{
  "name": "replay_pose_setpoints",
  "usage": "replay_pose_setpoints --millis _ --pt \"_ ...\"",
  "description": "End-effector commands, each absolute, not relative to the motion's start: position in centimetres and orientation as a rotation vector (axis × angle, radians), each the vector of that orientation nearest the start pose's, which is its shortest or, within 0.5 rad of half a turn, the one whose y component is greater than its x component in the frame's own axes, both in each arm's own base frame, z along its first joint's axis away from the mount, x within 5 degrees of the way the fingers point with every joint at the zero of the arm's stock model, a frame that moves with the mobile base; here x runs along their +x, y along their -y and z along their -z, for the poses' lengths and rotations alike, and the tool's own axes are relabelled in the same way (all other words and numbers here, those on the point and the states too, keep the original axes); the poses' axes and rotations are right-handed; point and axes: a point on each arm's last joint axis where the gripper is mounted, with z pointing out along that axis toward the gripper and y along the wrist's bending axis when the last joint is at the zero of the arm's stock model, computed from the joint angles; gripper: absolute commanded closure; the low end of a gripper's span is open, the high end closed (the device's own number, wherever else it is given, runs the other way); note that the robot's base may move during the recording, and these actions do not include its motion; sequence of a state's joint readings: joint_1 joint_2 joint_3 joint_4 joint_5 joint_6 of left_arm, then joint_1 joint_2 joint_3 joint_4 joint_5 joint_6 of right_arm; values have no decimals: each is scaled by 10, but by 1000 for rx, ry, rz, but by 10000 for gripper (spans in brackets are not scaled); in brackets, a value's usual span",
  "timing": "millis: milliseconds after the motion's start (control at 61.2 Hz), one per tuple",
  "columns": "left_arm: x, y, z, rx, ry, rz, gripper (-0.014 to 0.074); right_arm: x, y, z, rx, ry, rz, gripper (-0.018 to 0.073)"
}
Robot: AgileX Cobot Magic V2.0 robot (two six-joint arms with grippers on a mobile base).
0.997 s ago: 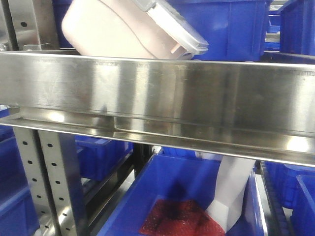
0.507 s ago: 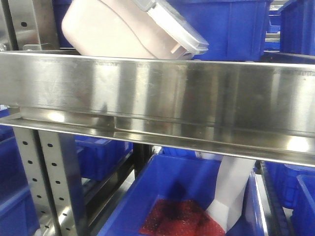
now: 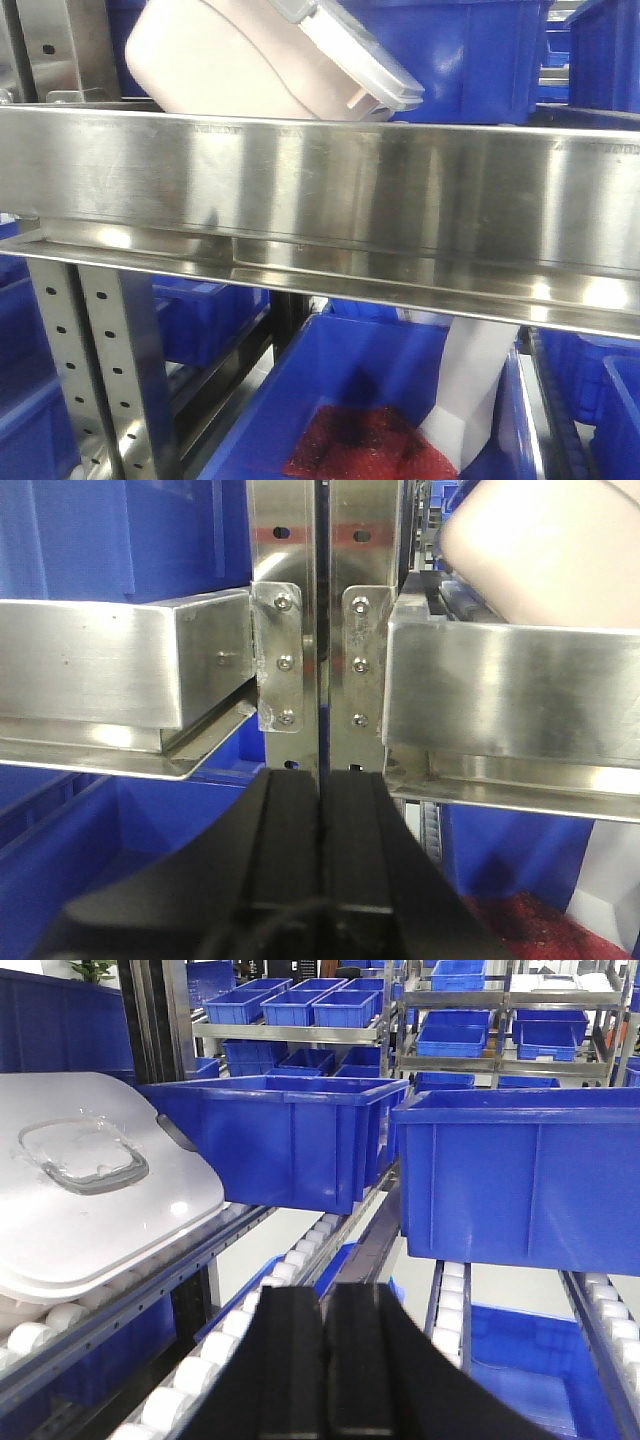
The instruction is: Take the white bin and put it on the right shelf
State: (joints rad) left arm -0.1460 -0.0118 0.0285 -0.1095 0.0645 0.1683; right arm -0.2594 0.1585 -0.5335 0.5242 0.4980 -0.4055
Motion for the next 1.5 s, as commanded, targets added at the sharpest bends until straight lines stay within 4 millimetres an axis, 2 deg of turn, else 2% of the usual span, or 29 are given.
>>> replay_pose_setpoints --millis 0,114,294,556,801,1488 --pt "55 8 -204 140 -1461 85 715 34 -8 -352 84 -1454 35 490" --pt "55 8 -204 140 -1461 85 715 40 -1 -342 121 -1441 90 490" --pt "55 8 -204 140 -1461 85 715 48 9 -311 199 -1437 144 490" --pt "55 8 -204 140 -1461 85 715 51 8 -261 117 -1360 109 490" --pt "55 8 -204 140 -1461 85 715 53 9 -215 128 -1368 106 490" --pt "55 8 -204 140 -1461 85 715 53 9 -214 128 -1391 103 490"
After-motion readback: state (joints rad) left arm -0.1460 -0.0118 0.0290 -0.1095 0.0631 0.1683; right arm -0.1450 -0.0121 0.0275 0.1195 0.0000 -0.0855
